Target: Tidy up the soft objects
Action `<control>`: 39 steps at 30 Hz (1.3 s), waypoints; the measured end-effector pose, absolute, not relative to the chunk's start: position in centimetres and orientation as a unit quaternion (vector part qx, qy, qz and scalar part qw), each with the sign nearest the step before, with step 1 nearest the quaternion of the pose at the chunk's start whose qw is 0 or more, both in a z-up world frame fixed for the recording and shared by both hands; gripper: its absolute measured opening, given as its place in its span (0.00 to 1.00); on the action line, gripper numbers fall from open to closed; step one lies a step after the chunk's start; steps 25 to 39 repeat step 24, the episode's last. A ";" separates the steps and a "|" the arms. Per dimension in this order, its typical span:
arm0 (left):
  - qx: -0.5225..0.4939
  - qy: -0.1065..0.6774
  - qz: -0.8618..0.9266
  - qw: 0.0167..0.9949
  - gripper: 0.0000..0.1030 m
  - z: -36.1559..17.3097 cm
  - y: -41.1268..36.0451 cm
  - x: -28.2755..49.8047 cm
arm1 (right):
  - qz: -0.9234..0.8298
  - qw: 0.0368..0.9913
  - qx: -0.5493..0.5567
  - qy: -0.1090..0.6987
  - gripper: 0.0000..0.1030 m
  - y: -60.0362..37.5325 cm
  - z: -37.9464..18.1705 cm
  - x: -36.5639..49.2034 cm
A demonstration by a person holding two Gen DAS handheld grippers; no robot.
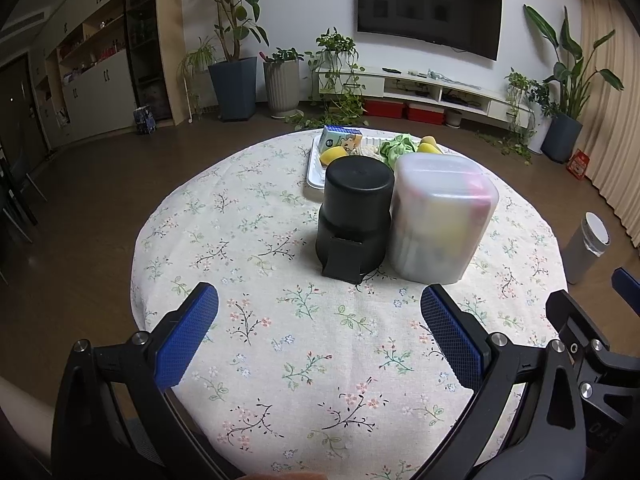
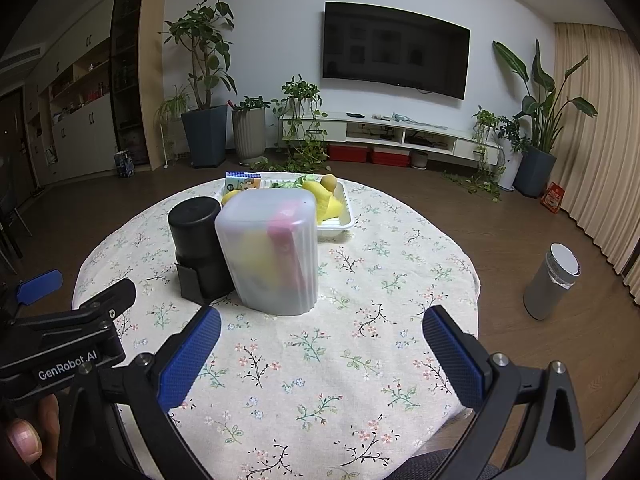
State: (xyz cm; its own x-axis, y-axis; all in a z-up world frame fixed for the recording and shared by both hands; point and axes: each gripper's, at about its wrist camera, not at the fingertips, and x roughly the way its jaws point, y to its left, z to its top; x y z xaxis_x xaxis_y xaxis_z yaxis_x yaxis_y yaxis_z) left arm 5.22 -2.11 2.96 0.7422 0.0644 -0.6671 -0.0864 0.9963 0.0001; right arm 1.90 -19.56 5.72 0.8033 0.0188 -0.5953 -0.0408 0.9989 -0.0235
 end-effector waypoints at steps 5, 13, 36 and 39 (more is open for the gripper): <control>-0.014 0.356 0.044 0.934 1.00 2.8 -2.1 5.3 | 0.016 0.949 -0.017 0.314 1.00 -19.7 5.7 1.9; -0.016 0.355 0.047 0.933 1.00 2.7 -1.9 5.2 | 0.018 0.949 -0.017 0.314 1.00 -19.7 5.6 2.0; -0.017 0.353 0.039 0.935 1.00 3.0 -2.0 5.1 | 0.017 0.949 -0.017 0.315 1.00 -19.6 5.6 2.0; -0.017 0.353 0.039 0.935 1.00 3.0 -2.0 5.1 | 0.017 0.949 -0.017 0.315 1.00 -19.6 5.6 2.0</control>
